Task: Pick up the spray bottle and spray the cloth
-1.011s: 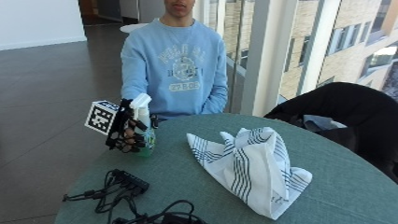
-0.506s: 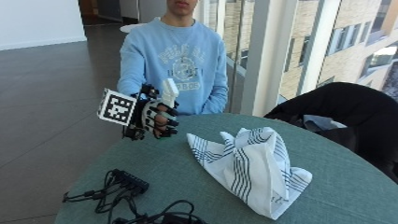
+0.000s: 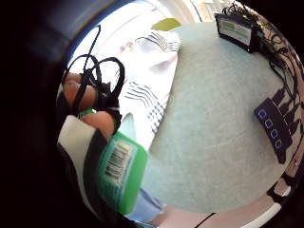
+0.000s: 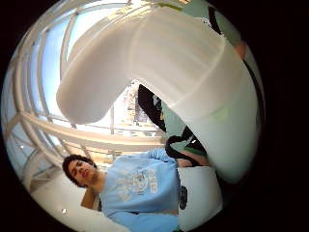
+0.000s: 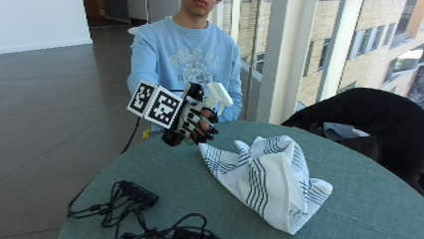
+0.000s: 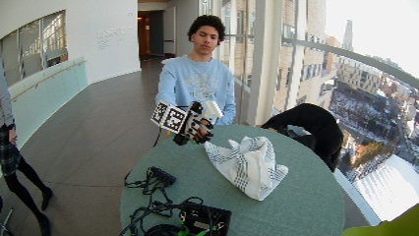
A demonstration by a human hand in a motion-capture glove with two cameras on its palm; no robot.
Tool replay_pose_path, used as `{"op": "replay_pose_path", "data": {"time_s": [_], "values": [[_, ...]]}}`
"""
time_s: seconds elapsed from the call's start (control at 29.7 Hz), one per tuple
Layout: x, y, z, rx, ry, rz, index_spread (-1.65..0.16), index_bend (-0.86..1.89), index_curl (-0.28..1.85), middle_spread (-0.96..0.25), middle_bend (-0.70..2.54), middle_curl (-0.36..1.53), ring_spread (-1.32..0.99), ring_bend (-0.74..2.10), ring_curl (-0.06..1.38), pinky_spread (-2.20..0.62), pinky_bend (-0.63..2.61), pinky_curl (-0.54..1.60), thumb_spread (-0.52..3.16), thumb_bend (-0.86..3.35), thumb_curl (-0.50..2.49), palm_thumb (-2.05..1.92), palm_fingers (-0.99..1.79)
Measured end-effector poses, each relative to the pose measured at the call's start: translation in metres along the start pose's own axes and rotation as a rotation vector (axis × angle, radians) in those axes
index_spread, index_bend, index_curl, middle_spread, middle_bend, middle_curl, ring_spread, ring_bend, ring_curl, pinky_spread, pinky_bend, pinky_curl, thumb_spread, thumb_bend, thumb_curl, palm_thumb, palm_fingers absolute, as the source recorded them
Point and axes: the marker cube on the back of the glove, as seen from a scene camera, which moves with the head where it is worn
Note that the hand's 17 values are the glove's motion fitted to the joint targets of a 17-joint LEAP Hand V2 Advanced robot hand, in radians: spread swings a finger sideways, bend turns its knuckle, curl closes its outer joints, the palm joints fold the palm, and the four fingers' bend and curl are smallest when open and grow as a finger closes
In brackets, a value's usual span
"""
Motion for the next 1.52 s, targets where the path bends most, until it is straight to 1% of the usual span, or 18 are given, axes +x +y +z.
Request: {"op": "replay_pose_path", "data": {"time_s": [0.27,0.54,1.08,1.52], "values": [[-0.008,-0.024,0.019,-0.059,-0.015,0.022,-0.24,0.13,0.33,-0.07,0.17,0.42,-0.05,0.61,0.41,0.06,0.34,0.38,0.67,-0.03,0.63,0.94,1.12],[-0.009,-0.038,0.032,-0.082,-0.023,0.048,-0.23,0.12,0.33,-0.07,0.19,0.42,-0.05,0.63,0.42,0.05,0.36,0.38,0.66,-0.03,0.65,0.94,1.14],[-0.004,-0.039,0.053,-0.094,-0.044,0.14,-0.21,0.13,0.34,-0.05,0.19,0.43,-0.04,0.66,0.42,0.05,0.37,0.38,0.65,-0.03,0.67,0.93,1.15],[-0.007,-0.038,0.059,-0.105,-0.076,0.131,-0.21,0.13,0.35,-0.05,0.2,0.44,-0.04,0.67,0.42,0.05,0.37,0.38,0.65,-0.03,0.68,0.92,1.16]]}}
